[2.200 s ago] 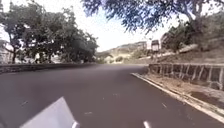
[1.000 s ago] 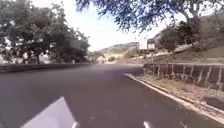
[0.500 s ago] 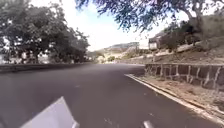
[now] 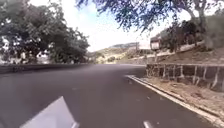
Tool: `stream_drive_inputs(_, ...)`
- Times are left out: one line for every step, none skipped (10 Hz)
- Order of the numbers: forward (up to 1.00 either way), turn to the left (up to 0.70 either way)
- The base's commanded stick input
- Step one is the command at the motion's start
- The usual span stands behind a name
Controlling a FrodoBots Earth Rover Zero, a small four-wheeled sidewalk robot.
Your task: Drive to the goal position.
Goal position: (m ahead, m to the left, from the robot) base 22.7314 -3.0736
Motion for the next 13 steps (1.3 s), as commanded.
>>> stream_drive_inputs(0.45, 0.0)
stream_drive_inputs(0.45, 0.0)
stream_drive_inputs(0.45, 0.0)
stream_drive_inputs(0.45, 0.0)
stream_drive_inputs(0.45, 0.0)
stream_drive_inputs(0.45, 0.0)
stream_drive_inputs(0.45, 0.0)
stream_drive_inputs(0.45, 0.0)
stream_drive_inputs(0.45, 0.0)
stream_drive_inputs(0.45, 0.0)
stream_drive_inputs(0.45, 0.0)
stream_drive_inputs(0.45, 0.0)
stream_drive_inputs(0.45, 0.0)
